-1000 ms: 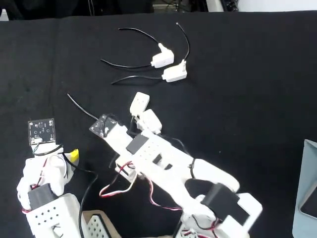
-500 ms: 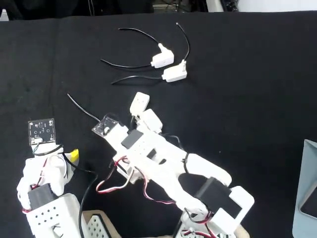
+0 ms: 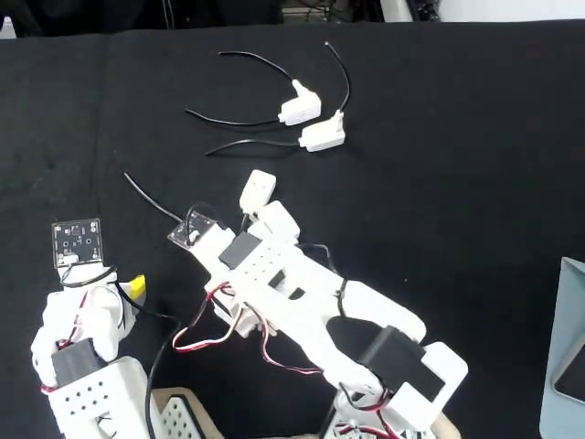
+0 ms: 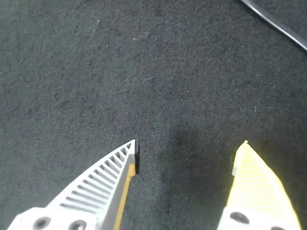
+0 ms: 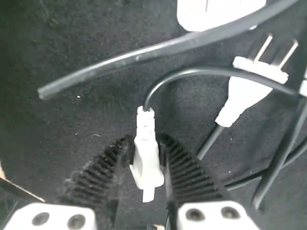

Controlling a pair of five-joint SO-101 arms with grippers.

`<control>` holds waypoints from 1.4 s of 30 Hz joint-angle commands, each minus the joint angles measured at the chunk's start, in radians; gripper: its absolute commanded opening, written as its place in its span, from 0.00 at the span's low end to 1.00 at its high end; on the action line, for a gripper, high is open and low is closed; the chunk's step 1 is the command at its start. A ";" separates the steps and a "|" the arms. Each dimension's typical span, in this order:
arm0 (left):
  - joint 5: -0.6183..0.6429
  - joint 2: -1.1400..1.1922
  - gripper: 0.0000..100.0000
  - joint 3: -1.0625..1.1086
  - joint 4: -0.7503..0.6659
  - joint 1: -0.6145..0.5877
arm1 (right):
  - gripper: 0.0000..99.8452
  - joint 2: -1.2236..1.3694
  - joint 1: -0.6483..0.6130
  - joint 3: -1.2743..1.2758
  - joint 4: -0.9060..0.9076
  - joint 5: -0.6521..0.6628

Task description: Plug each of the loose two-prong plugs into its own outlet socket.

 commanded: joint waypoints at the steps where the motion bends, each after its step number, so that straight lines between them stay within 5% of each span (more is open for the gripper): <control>1: 0.003 -0.006 0.32 -0.007 -0.008 0.002 | 0.08 -0.002 0.012 -0.027 0.006 -0.014; 9: 0.003 -0.006 0.32 -0.004 -0.020 0.002 | 0.16 -0.001 0.008 -0.007 0.009 -0.087; 36: 0.003 -0.006 0.32 -0.004 -0.023 0.002 | 0.01 -0.012 0.006 0.059 -0.006 -0.083; 42: 0.003 -0.006 0.32 0.004 -0.028 0.002 | 0.01 -0.074 0.006 -0.031 0.127 -0.052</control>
